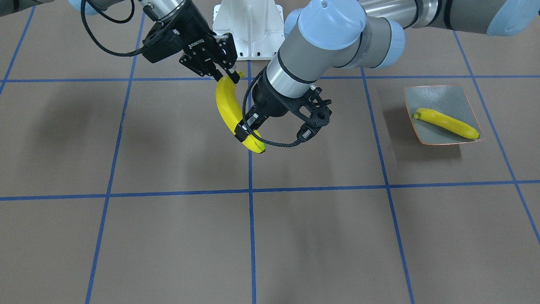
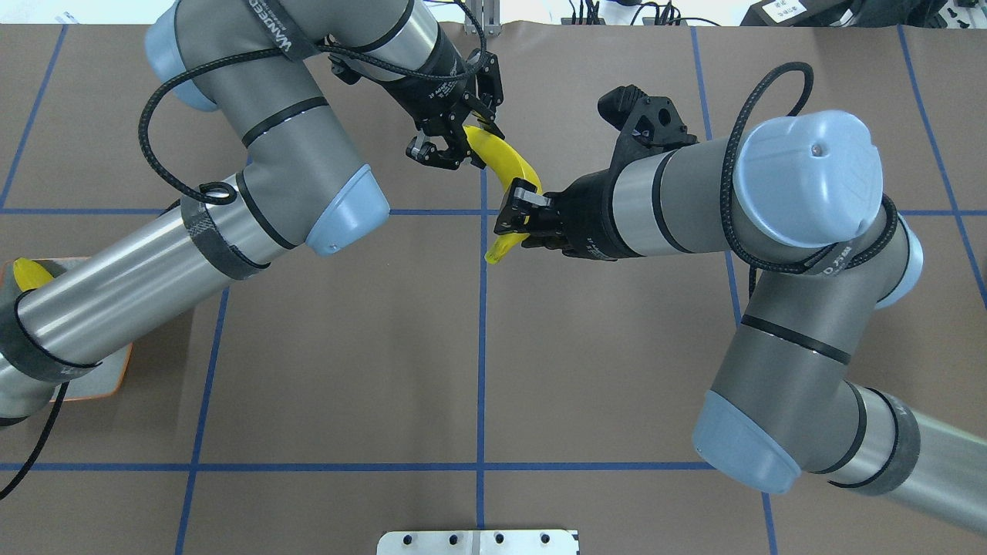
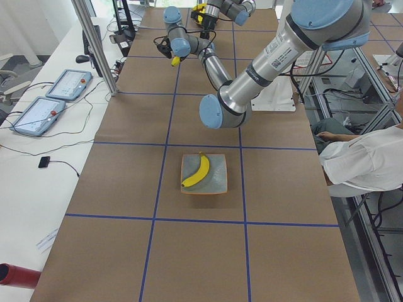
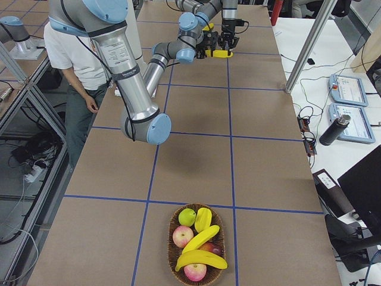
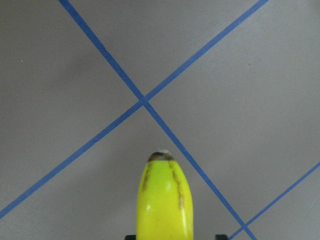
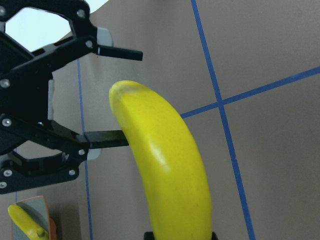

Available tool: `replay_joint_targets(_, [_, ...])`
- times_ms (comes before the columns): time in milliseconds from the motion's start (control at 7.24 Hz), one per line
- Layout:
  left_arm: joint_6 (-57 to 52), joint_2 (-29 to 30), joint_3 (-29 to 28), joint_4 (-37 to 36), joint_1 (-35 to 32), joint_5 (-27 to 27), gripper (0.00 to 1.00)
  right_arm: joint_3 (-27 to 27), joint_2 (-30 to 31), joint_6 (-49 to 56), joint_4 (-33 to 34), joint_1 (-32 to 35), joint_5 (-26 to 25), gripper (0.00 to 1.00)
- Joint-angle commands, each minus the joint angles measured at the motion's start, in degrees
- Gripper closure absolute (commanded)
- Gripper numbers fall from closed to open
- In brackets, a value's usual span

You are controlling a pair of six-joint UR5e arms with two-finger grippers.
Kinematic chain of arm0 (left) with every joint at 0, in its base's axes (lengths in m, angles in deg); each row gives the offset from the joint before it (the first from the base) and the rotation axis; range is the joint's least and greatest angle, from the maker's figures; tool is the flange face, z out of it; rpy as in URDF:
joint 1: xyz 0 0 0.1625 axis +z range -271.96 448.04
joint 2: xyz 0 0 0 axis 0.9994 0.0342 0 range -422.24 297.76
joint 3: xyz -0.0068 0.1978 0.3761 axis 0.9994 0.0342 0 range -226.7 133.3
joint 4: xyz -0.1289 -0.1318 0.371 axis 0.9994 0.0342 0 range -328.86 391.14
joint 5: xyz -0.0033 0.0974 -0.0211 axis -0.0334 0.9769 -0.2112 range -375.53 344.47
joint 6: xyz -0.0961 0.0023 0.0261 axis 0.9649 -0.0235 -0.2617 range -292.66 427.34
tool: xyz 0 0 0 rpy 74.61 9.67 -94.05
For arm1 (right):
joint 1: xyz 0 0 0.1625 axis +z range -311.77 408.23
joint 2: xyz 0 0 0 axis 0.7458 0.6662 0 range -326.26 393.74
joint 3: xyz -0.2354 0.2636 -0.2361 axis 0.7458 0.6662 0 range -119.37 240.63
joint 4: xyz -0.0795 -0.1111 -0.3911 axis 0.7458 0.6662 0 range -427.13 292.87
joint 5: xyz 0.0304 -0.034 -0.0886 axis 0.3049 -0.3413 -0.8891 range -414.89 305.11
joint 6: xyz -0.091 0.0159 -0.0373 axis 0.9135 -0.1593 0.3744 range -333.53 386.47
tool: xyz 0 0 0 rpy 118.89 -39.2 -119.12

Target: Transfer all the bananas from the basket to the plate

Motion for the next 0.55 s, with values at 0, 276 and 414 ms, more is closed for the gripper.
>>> replay_joint_targets(0, [0.0, -0.1, 0.1, 0.1, 0.0, 0.0, 1.0, 0.0, 0.2, -0.7, -0.2, 0.3, 0.0, 0.01])
replay_joint_targets(276, [-0.7, -0.8, 0.8, -0.3, -0.3, -0.1, 1.0, -3.6, 6.4, -0.1, -0.1, 2.9, 2.4, 0.0])
replay_joint_targets(414, [-0.9, -2.0, 1.3, -0.3, -1.3, -0.2, 1.0, -4.5, 9.4, 0.0, -0.1, 6.4, 6.1, 0.0])
